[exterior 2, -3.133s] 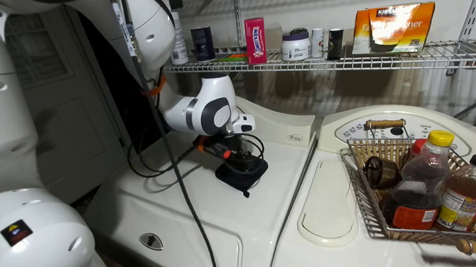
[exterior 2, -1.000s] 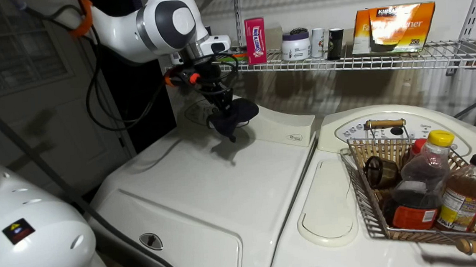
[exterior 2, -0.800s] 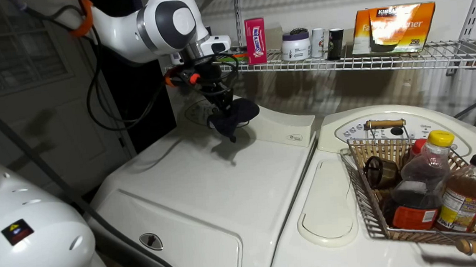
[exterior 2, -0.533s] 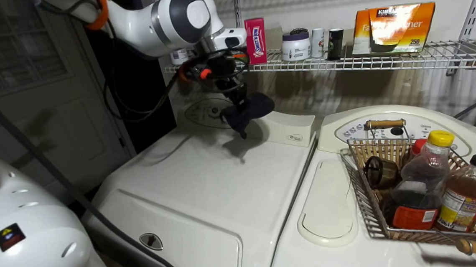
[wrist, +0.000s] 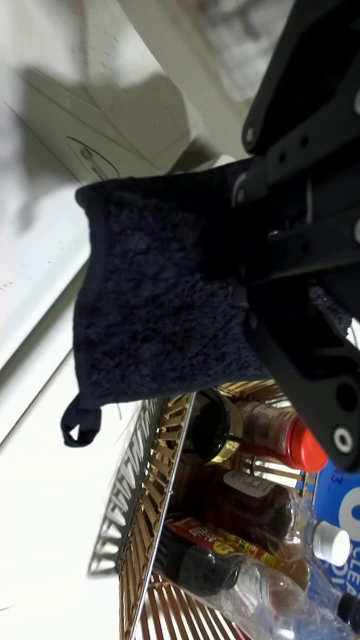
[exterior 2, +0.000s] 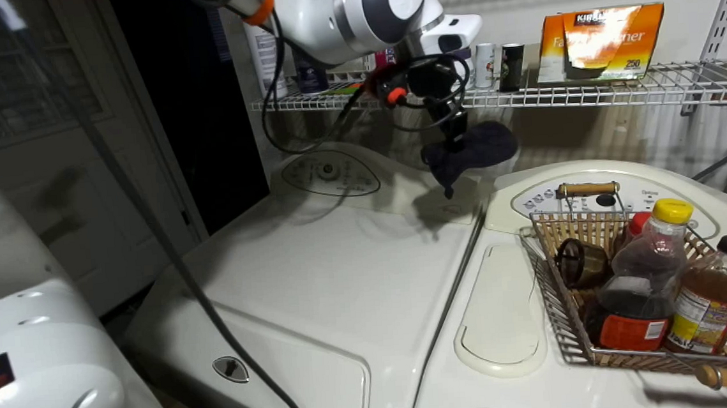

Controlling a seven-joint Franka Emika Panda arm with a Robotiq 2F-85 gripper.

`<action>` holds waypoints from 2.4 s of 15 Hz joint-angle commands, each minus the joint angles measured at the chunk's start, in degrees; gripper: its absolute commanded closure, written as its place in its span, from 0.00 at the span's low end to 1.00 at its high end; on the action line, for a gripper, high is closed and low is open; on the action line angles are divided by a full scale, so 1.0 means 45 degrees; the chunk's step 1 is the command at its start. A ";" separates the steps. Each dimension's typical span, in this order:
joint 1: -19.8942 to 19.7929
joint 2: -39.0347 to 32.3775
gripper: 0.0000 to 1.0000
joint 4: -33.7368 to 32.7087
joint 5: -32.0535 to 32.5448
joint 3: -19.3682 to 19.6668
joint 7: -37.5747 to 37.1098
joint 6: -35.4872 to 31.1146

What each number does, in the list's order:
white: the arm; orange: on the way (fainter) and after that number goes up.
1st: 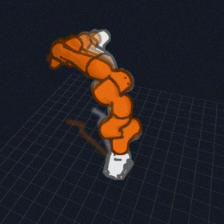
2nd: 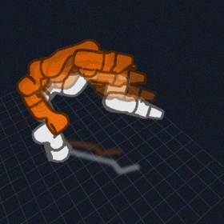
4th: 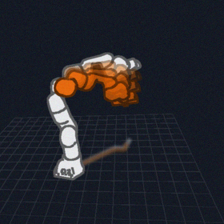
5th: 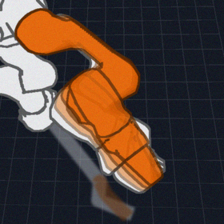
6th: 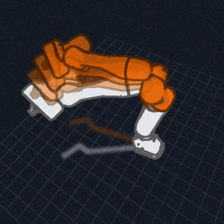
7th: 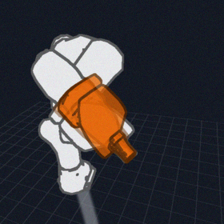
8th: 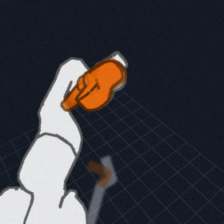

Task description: Put the black object inside the basket

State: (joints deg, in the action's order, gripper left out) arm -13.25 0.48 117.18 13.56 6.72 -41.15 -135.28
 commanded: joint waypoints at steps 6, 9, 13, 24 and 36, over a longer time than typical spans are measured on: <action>0.0315 -0.3753 0.96 -0.3420 0.0509 0.2147 -0.4656 0.0350; 0.0564 -0.4473 0.96 -0.4086 0.0884 0.2847 -0.6388 0.0753; 0.0719 -0.5322 0.96 -0.4928 0.1287 0.3309 -0.7643 0.1475; 0.0754 -0.6950 0.53 -0.6401 0.1479 0.3586 -0.7349 0.0962; 0.2335 -0.4974 0.00 -0.4500 0.3313 0.2904 -0.4588 0.3693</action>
State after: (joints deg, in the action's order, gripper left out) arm -5.13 -28.36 90.31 25.67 21.90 -65.99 -121.39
